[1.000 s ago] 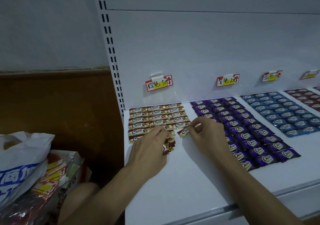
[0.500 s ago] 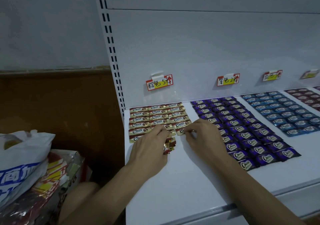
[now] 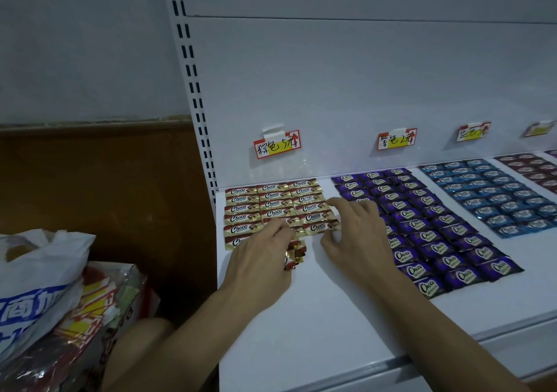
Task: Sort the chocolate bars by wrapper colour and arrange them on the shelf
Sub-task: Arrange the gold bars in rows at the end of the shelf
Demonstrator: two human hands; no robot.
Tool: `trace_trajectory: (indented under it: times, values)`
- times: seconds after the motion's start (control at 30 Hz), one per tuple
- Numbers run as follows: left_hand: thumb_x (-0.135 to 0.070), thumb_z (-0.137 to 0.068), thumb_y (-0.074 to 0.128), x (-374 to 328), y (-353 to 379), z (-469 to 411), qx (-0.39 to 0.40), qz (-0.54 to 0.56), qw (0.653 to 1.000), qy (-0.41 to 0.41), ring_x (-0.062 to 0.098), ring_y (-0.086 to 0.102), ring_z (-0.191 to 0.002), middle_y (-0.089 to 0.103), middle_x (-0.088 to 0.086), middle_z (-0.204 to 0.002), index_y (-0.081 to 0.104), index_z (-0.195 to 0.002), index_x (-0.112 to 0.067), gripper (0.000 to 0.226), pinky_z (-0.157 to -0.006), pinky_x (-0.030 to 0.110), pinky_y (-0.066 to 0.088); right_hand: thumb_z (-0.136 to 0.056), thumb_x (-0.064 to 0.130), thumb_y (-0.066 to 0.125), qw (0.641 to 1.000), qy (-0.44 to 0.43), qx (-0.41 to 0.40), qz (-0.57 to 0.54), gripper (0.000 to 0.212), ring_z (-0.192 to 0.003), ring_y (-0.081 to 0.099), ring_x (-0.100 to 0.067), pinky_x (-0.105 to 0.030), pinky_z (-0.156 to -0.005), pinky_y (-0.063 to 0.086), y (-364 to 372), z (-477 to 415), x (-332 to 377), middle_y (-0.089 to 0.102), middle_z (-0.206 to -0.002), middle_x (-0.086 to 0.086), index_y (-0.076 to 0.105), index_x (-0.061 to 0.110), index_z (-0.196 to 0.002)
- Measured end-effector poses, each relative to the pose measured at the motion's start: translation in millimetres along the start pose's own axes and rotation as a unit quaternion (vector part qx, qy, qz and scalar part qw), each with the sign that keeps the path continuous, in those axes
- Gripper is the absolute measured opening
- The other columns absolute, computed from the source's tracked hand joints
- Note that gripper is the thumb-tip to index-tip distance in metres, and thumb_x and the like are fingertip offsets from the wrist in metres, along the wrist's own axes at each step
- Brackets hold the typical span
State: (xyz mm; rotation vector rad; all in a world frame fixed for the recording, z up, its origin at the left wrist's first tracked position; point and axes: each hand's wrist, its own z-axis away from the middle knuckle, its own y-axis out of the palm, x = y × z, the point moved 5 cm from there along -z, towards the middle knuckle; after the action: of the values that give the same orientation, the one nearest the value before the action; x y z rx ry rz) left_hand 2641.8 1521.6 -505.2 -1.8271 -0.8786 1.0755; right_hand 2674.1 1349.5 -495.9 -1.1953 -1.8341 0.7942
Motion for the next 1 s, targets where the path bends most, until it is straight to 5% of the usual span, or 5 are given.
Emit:
trace_trajectory:
  times: [0.4, 0.5, 0.63, 0.73, 1.0]
  values:
    - [-0.008, -0.088, 0.072, 8, -9, 2, -0.055, 0.163, 0.984, -0.037, 0.003, 0.049, -0.117, 0.038, -0.013, -0.134, 0.052, -0.139, -0.026, 0.058, -0.095, 0.016, 0.049, -0.081, 0.028, 0.063, 0.999, 0.021, 0.018, -0.027, 0.045, -0.108, 0.047, -0.020, -0.042, -0.085, 0.042, -1, 3, 3, 0.066, -0.115, 0.006, 0.058, 0.023, -0.126]
    - [-0.004, -0.097, 0.061, 14, -15, 4, -0.032, 0.417, 0.902, -0.111, -0.003, 0.059, -0.104, 0.060, -0.018, -0.117, 0.056, -0.135, -0.031, 0.047, -0.080, 0.012, 0.048, -0.086, 0.019, 0.066, 0.966, -0.010, -0.018, -0.259, 0.031, -0.098, 0.058, -0.012, -0.036, -0.082, 0.051, -10, -1, 16, 0.068, -0.108, 0.011, 0.066, 0.024, -0.116]
    - [-0.005, -0.097, 0.063, 11, -15, 10, 0.020, 0.591, 0.789, -0.167, 0.012, 0.061, -0.070, 0.068, 0.001, -0.085, 0.056, -0.133, -0.023, 0.041, -0.060, 0.029, 0.046, -0.089, 0.003, 0.071, 0.853, -0.014, 0.137, -0.504, 0.029, -0.081, 0.066, -0.017, -0.036, -0.072, 0.057, -13, -10, 46, 0.070, -0.088, -0.004, 0.074, 0.028, -0.104]
    - [-0.015, -0.096, 0.068, 12, -18, 15, 0.052, 0.616, 0.770, -0.158, 0.031, 0.060, -0.069, 0.071, 0.017, -0.089, 0.059, -0.123, -0.024, 0.029, -0.054, 0.038, 0.028, -0.085, 0.002, 0.076, 0.829, -0.008, 0.176, -0.531, 0.017, -0.080, 0.067, -0.021, -0.034, -0.077, 0.057, -6, -12, 54, 0.072, -0.089, -0.014, 0.076, 0.012, -0.099]
    - [-0.028, -0.097, 0.060, 33, -22, 25, 0.035, 0.640, 0.731, -0.234, 0.012, 0.050, -0.044, 0.075, 0.018, -0.100, 0.057, -0.123, -0.005, 0.035, -0.034, 0.017, 0.027, -0.093, -0.004, 0.063, 0.779, 0.091, 0.170, -0.597, 0.008, -0.058, 0.059, -0.014, -0.025, -0.054, 0.045, 3, -14, 57, 0.065, -0.070, -0.012, 0.060, 0.003, -0.090]
